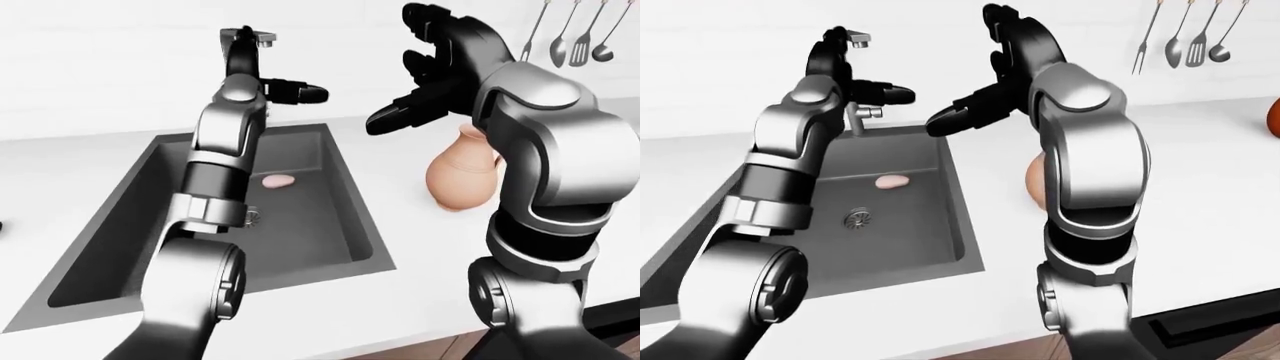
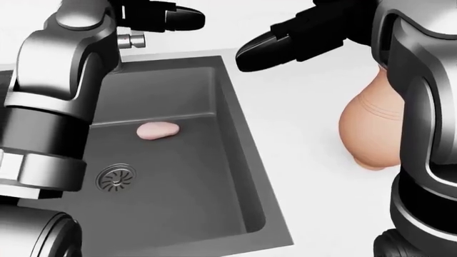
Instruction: Turn the sink spout to the right.
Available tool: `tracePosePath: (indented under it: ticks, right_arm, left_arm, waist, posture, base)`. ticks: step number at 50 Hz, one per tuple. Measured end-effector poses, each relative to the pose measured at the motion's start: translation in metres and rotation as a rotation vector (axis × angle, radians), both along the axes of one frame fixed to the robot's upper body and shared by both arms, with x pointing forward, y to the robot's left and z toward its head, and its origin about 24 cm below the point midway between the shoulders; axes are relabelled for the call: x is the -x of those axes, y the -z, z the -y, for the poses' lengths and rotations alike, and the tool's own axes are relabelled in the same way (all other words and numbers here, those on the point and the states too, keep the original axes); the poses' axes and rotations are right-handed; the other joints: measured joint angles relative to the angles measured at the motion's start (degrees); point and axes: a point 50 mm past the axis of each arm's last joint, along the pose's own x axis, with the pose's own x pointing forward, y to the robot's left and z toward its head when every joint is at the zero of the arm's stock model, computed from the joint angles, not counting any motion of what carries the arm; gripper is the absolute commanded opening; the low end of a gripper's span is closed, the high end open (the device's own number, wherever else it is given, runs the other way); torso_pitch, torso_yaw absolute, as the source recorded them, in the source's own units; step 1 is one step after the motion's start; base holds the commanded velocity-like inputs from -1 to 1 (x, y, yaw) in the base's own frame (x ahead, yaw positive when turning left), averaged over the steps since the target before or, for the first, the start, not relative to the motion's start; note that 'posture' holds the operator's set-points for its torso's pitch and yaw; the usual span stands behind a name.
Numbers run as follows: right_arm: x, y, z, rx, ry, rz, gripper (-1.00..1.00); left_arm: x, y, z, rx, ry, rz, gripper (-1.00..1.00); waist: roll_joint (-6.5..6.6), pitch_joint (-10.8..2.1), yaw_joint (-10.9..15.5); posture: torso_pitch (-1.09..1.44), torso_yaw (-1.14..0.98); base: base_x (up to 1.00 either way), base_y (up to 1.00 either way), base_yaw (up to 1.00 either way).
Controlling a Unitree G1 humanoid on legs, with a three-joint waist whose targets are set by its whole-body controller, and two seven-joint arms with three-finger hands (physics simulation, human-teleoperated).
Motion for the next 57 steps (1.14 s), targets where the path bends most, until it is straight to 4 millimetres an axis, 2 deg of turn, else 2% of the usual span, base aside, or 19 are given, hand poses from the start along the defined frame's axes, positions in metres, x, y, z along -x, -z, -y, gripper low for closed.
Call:
tracePosePath:
  ticks: [18, 33, 38, 57]
  right_arm:
    - [0.000, 0.000, 0.001, 0.000, 0.000, 0.000, 1.00]
    - [0.003, 0.001, 0.001, -0.004, -0.001, 0.004, 1.00]
    - [0.002, 0.001, 0.001, -0.004, 0.001, 0.002, 1.00]
    - [0.004, -0.002, 0.001, 0.001, 0.000, 0.009, 1.00]
  left_arm:
    - [0.002, 0.001, 0.010, -0.010, 0.016, 0.002, 1.00]
    - [0.007, 0.006, 0.029, -0.030, 0.055, -0.005, 1.00]
    - [0.009, 0.002, 0.033, -0.032, 0.063, 0.001, 1.00]
    - [0.000, 0.004, 0.037, -0.043, 0.052, -0.021, 1.00]
  waist:
    - [-0.12, 0.01, 0.1]
    - [-0.24, -0.09, 0.1]
    - [-0.24, 0.01, 0.0]
    - [-0.45, -0.03, 0.1]
  posture:
    - [-0.26, 0.00]
    - [-0.26, 0.00]
    - [-0.26, 0.00]
    - [-0.26, 0.00]
  base:
    - [0.00, 0.00, 0.00]
    - [0.00, 0.00, 0.00]
    - [0.00, 0.00, 0.00]
    - [0.00, 0.00, 0.00]
